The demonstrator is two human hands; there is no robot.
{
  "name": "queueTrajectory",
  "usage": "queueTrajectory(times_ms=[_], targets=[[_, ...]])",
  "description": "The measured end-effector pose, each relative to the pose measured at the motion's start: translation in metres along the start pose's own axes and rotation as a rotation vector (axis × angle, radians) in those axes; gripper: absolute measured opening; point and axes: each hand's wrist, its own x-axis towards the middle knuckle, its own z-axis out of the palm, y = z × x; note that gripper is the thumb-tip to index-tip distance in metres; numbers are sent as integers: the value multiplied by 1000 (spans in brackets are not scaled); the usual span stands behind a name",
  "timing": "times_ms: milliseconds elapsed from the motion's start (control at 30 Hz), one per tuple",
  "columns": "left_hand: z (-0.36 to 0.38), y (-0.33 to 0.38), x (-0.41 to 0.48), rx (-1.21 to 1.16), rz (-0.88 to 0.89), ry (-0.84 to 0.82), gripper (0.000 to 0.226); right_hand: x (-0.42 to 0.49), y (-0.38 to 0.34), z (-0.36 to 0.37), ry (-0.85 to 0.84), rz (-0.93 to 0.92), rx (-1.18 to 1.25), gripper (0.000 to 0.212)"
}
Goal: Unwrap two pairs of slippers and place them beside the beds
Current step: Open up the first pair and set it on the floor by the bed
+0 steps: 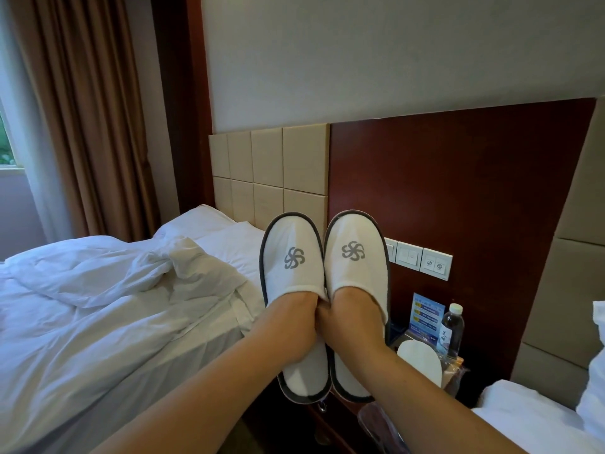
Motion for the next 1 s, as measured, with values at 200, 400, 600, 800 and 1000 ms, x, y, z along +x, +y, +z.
queueTrajectory(times_ms=[200, 400, 600, 800, 1000], targets=[[-34, -19, -20, -639, 103, 57, 23, 15, 12, -13, -43, -8, -44, 37], [-51, -78, 16, -488, -353, 421, 45, 3, -1, -18, 41, -415, -86, 58], [-28, -100, 13, -636, -402, 335, 53, 5, -7, -12, -11, -576, -130, 64], [-23, -102, 5, -654, -397, 394, 51, 7, -2, -15, -24, -618, -236, 63], [-15, -102, -9, -718, -415, 460, 49, 5, -14, -22, -3, -698, -252, 61]])
